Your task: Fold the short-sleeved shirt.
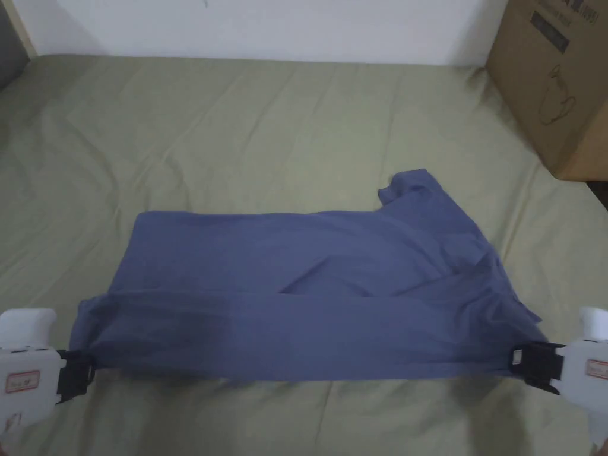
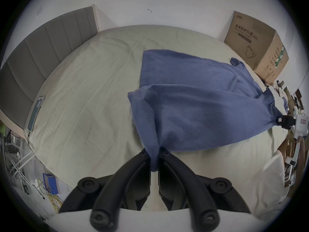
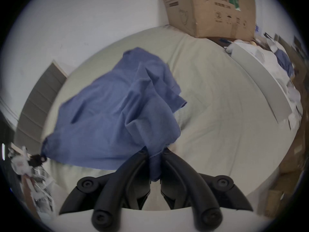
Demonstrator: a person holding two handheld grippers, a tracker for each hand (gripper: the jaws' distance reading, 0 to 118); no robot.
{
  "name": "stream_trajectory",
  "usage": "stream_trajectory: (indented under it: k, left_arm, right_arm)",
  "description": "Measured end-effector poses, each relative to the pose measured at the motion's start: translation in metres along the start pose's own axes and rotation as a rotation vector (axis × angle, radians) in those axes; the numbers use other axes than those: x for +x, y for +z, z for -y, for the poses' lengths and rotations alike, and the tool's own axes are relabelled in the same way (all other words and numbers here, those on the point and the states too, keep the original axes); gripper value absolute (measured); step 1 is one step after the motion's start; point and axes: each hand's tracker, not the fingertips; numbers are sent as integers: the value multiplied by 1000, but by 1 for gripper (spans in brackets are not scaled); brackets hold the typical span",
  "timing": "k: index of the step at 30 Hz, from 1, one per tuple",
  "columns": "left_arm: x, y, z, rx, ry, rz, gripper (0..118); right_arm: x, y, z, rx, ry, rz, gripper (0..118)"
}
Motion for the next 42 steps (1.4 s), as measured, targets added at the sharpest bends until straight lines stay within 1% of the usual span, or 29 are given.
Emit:
stream_trajectory:
  k: [2, 3, 6, 10, 11, 12, 13, 15, 16, 17, 18, 19, 20, 21, 22, 23, 24, 25, 26, 27, 28, 30, 33, 36, 37, 39, 40, 41, 42]
  left_arm:
    - [0, 12, 8, -1, -2, 6, 5]
    - [1, 15, 15, -3, -13, 3, 5]
    - [1, 20, 40, -32, -64, -8, 5]
    - [-3, 9, 73, -100, -69, -9, 5]
    - [-4, 6, 77, -107, -66, -4, 7]
    - [-4, 5, 79, -99, -68, -4, 13]
    - [-3, 6, 79, -70, -65, -26, 27]
    - [1, 9, 72, -42, -35, -53, 82]
    - [0, 13, 70, 8, -15, -64, 103]
    - [-5, 16, 68, 29, -3, -58, 112]
    - [-9, 19, 64, 40, 20, -66, 112]
    - [-10, 27, 59, 74, 59, -69, 112]
    - [-10, 34, 53, 99, 80, -50, 107]
    - [-9, 40, 48, 125, 103, -19, 92]
    - [-4, 51, 36, 151, 127, 14, 62]
    - [1, 58, 27, 195, 134, 28, 17]
    - [8, 62, 18, 233, 127, 45, 5]
    - [18, 59, 5, 240, 101, 57, 4]
    - [28, 53, -6, 237, 92, 51, 1]
    - [34, 48, -15, 236, 70, 37, 0]
    - [41, 42, -23, 237, 25, 30, 0]
    - [45, 27, -37, 231, -1, 0, 0]
    - [54, 7, -58, 217, 8, 60, 0]
    - [61, -12, -72, 190, -6, 46, 0]
    - [63, -17, -77, 190, -12, 40, 0]
    - [65, -27, -85, 165, -39, 29, 0]
    - [67, -32, -88, 160, -50, 24, 0]
    - [65, -37, -88, 155, -55, 13, 0]
    - [62, -42, -89, 155, -55, 5, 0]
  right_arm:
    - [1, 23, 9, 13, 58, 52, 9]
    - [4, 31, 16, 3, 70, 54, 9]
    - [17, 45, 42, -61, 46, 46, 9]
    - [24, 37, 81, -148, 56, 95, 9]
    - [24, 33, 87, -158, 50, 87, 9]
    - [23, 31, 89, -159, 40, 94, 10]
    - [21, 32, 89, -152, 28, 98, 22]
    - [16, 35, 84, -134, 29, 109, 86]
    - [14, 37, 81, -125, 45, 125, 102]
    - [13, 39, 79, -113, 65, 131, 105]
    - [11, 43, 76, -100, 79, 131, 103]
    - [9, 49, 71, -81, 94, 123, 102]
    - [6, 53, 64, -74, 105, 122, 98]
    - [3, 56, 58, -70, 113, 127, 86]
    - [0, 59, 51, -48, 129, 126, 63]
    - [-4, 61, 44, -22, 149, 113, 29]
    - [-8, 63, 37, 3, 162, 99, 12]
    - [-12, 61, 29, 28, 167, 97, 9]
    - [-16, 58, 21, 45, 162, 102, 1]
    - [-19, 54, 13, 53, 151, 98, 0]
    - [-22, 50, 3, 51, 150, 83, 0]
    - [-27, 43, -16, 59, 157, 31, 0]
    - [-30, 16, -51, 73, 181, 15, 0]
    - [-24, -22, -90, 73, 164, -7, 0]
    - [-23, -38, -104, 60, 166, -7, 9]
    - [-22, -68, -124, 25, 233, 18, 91]
    - [-23, -87, -133, -10, 248, 53, 113]
    - [-23, -105, -140, -51, 267, 73, 117]
    - [-23, -120, -146, -53, 262, 83, 112]
